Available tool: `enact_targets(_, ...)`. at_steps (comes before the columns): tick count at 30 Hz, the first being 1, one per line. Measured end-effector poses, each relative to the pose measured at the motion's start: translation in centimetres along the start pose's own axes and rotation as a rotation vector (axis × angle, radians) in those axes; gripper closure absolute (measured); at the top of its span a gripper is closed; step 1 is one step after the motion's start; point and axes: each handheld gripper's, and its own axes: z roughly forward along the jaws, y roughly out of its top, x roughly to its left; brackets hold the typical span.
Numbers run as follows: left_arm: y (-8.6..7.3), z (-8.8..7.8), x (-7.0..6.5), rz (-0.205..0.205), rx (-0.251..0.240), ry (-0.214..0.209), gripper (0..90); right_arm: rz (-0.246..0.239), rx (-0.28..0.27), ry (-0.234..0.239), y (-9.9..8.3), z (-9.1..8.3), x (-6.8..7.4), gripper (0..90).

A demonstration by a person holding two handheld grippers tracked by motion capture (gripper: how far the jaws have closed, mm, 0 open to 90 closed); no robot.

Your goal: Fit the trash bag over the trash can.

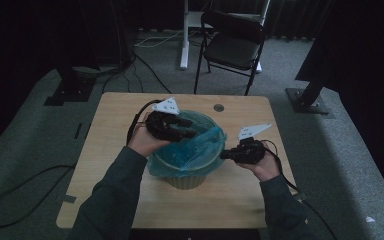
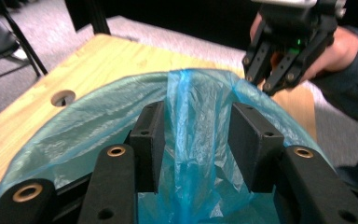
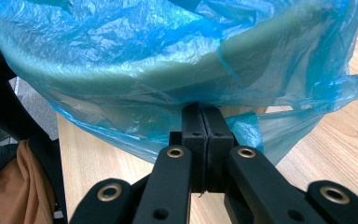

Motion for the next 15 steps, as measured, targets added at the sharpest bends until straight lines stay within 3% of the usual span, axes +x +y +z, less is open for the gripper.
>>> enact_targets(6, 0.5, 0.9, 0.3, 0.008, 0.007, -0.028, 54.6, 0.001, -0.004, 0.001, 0.0, -0.1, 0.0, 88.1)
enact_targets(15, 1.2, 1.7, 0.4, 0.031, 0.034, -0.023, 54.6, 0.006, -0.005, 0.001, -0.2, -0.1, -0.1, 88.0)
